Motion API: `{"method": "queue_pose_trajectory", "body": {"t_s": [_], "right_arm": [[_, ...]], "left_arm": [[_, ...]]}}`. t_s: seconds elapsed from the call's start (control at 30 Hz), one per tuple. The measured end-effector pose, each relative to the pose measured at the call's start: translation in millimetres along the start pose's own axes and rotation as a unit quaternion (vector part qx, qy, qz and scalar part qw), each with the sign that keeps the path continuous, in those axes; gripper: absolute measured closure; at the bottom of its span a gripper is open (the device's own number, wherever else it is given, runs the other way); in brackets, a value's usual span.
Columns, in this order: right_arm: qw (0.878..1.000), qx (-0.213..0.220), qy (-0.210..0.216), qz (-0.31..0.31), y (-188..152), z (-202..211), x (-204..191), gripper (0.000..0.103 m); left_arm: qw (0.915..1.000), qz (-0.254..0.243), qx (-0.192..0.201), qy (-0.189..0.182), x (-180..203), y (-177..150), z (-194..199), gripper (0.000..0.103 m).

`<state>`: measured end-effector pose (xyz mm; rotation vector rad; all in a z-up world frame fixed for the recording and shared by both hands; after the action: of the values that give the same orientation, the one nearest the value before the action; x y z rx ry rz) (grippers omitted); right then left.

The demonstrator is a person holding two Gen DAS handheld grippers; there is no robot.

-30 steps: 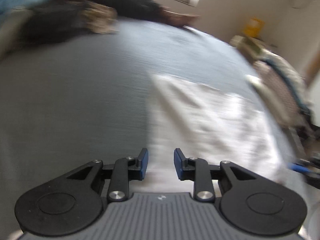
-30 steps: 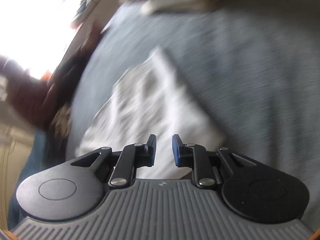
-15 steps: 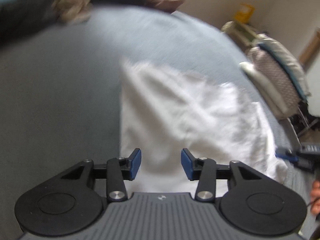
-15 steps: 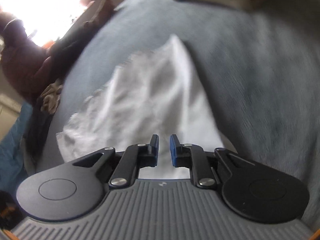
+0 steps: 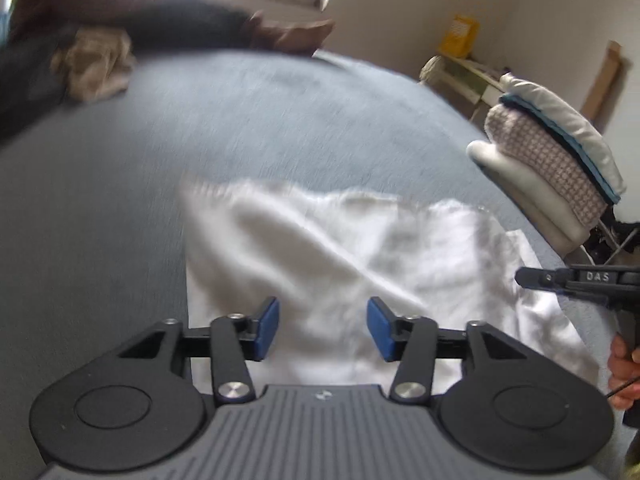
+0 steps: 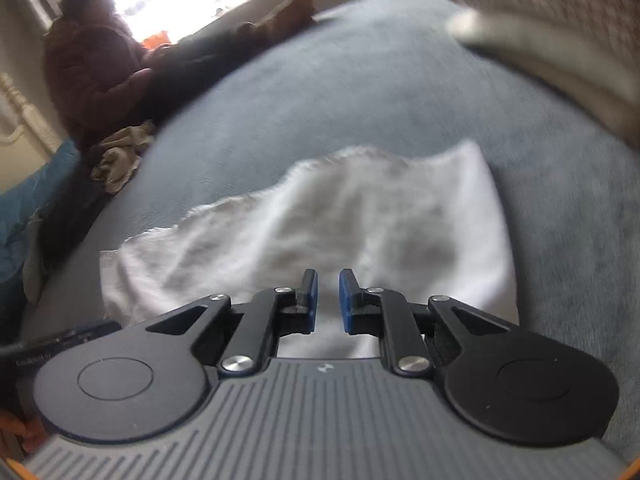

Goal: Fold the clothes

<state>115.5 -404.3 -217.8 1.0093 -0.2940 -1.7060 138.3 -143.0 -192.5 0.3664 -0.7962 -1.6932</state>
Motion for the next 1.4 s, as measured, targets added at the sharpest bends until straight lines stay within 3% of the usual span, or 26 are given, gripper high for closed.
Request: {"method": "queue_pose_trajectory", "body": {"t_s": [0.07, 0.13, 0.23, 0.37, 0.43, 0.53, 0.6, 0.77, 0.9, 0.97, 1.07, 1.23, 1.4], "right_arm": [[0.999, -0.002, -0.012, 0.036, 5, -16, -3, 0.091], [0.999, -0.012, -0.022, 0.035, 7, -30, 4, 0.093], [0.999, -0.018, -0.032, 0.017, 10, -37, 10, 0.090], [0.998, 0.021, -0.012, 0.053, 31, -28, -12, 0.090], [0.997, 0.020, -0.021, 0.069, 39, -44, -11, 0.090], [0.999, -0.010, -0.039, 0.032, 35, -81, 9, 0.092], [1.000, 0.001, -0.029, 0.004, 34, -82, 16, 0.092], [0.999, 0.039, -0.031, 0.001, 48, -58, 13, 0.090], [0.997, 0.034, -0.050, -0.047, 53, -74, 41, 0.090], [0.994, 0.042, -0.026, -0.093, 51, -77, 53, 0.091], [0.989, 0.047, -0.002, -0.141, 55, -54, 55, 0.088], [0.978, 0.053, 0.051, -0.197, 39, 20, 41, 0.081], [0.979, -0.008, 0.074, -0.187, -9, 72, -1, 0.080]], "left_arm": [[0.9998, 0.009, -0.008, 0.014, -7, -1, -14, 0.053], [0.9992, 0.028, -0.019, 0.023, -16, -3, -28, 0.061], [0.9988, 0.039, -0.019, 0.021, -20, 5, -24, 0.058], [0.9996, 0.022, 0.015, 0.003, -11, 25, -22, 0.054], [0.9996, 0.019, 0.008, 0.017, -10, 29, -39, 0.054], [0.9991, 0.025, -0.006, 0.034, -18, 26, -57, 0.057], [0.9991, 0.032, -0.001, 0.029, -21, 28, -53, 0.056], [0.9981, 0.056, 0.023, 0.015, -29, 42, -43, 0.047], [0.9944, 0.101, -0.013, 0.030, -50, 39, -68, 0.049], [0.9936, 0.109, -0.015, 0.022, -53, 42, -64, 0.047], [0.9924, 0.121, -0.020, 0.015, -59, 45, -46, 0.043], [0.9909, 0.132, -0.026, -0.007, -69, 42, 4, 0.038], [0.9912, 0.110, -0.058, -0.046, -50, 5, 46, 0.035]]}}
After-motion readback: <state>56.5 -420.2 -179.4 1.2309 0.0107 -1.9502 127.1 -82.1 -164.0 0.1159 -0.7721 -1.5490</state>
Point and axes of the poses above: each gripper's, at about its wrist camera, not at the fingertips, and z roughly against the way its jaws point, x to its right, y to its top, the point moved 8 cm from there along -z, roughly the way its jaws point, and after that the axes turned 8 degrees about y, right-handed, at the moved point
